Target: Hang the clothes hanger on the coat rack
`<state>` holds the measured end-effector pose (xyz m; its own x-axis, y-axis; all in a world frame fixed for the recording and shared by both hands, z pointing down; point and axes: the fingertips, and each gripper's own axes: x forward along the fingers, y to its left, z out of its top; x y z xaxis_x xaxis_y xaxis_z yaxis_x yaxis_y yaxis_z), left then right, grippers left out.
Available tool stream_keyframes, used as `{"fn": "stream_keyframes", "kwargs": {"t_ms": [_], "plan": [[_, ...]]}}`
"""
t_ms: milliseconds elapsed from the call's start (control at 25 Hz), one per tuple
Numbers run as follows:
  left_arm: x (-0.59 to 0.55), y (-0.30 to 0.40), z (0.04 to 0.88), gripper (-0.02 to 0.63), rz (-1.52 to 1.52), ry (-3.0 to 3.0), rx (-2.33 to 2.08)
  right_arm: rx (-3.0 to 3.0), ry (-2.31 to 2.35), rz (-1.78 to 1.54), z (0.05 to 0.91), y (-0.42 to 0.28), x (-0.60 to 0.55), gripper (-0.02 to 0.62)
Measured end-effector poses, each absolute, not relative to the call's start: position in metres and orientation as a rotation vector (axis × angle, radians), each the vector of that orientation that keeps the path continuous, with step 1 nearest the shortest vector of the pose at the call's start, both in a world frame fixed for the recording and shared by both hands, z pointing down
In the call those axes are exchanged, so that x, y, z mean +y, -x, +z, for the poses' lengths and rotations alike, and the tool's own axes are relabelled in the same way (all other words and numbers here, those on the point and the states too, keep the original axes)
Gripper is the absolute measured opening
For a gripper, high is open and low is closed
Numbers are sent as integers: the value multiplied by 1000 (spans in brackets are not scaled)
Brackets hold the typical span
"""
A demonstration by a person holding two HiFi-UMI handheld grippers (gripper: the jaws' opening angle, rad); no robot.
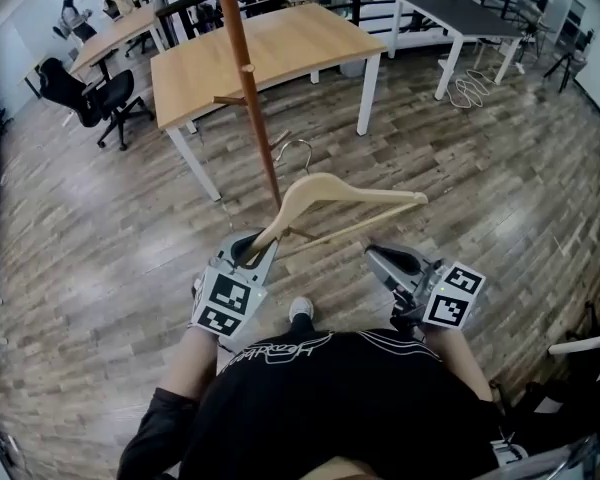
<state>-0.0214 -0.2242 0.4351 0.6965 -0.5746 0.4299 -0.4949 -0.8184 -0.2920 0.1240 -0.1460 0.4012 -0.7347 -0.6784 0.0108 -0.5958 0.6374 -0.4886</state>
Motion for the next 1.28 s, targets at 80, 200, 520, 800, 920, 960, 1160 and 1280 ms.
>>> {"fn": "stream_keyframes", "kwargs": {"t_ms": [80,200,520,800,920,960,1160,1280], "plan": [[-246,22,432,65,-769,2748,870,2680,1057,-707,399,-123,-167,40],[-279,28,431,64,-778,2746,876,2672,1061,-708,396,-120,-200,40],[-354,50,426,64,-793,2695,897,2692,1050,-710,391,-96,-276,40],[-406,60,419,64,-745,2712,905,2696,1054,-710,391,-86,-323,40],[-422,59,421,64,-744,2715,888,2698,1055,-712,392,-84,-339,40],[-426,58,422,66,-743,2715,881,2697,1057,-712,392,-83,-344,40],[-447,57,426,64,-752,2719,864,2697,1063,-723,394,-82,-366,40],[-458,59,431,64,-759,2733,864,2697,1068,-734,396,-80,-375,40]]}}
